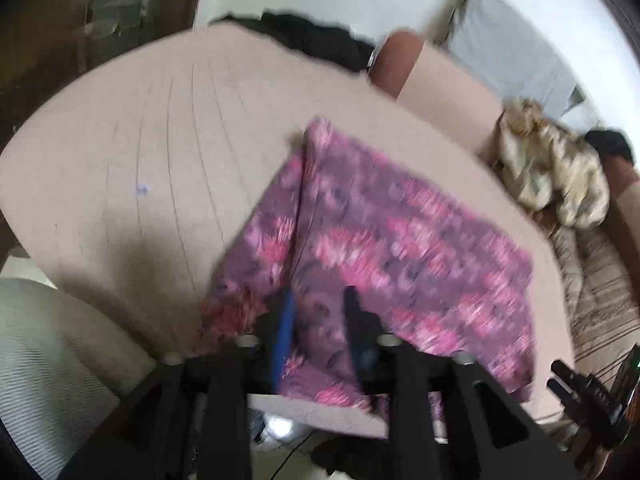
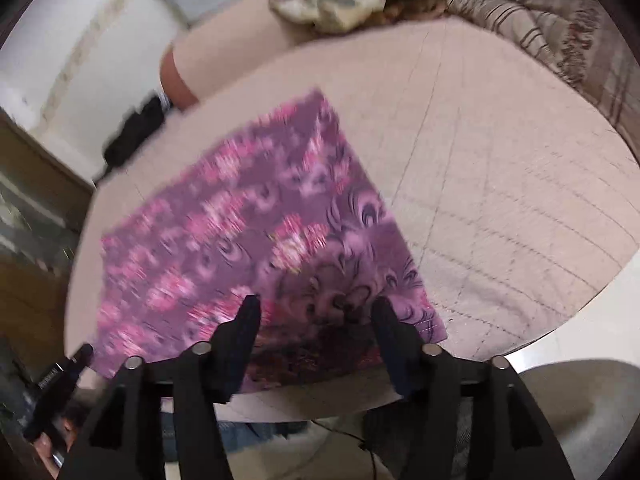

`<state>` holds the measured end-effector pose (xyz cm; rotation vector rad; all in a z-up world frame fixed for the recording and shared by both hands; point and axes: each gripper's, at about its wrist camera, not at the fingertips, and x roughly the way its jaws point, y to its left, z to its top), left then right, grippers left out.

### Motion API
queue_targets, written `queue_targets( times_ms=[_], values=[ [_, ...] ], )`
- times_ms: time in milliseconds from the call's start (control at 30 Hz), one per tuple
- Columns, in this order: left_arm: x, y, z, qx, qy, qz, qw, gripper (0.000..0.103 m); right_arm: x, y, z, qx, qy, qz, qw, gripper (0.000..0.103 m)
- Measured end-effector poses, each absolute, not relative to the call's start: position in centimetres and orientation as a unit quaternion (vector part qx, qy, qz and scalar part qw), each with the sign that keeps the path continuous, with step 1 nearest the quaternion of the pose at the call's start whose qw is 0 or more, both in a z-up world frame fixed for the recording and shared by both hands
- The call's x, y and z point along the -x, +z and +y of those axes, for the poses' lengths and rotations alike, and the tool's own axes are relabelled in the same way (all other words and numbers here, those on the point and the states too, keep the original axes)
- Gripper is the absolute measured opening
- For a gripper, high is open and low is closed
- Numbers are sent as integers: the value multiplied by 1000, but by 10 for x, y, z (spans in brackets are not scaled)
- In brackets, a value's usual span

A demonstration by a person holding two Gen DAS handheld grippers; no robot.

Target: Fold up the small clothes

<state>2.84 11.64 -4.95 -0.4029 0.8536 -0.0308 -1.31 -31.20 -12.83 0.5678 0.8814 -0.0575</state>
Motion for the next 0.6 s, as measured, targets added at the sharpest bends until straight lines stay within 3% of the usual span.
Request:
queue_targets(
  times_ms=[67,267,600],
  values=[
    [-22,-39,118,190,-6,383,904,62,23,-117,-308,-273,-28,397,876,71],
    [-29,-42,129,211,3,398,893,63,31,-94,-275,-238,-6,368,899,76],
    [-31,-46,142,217,6,409,886,70,12,-80,-212,-180,90,389,899,80]
  ],
)
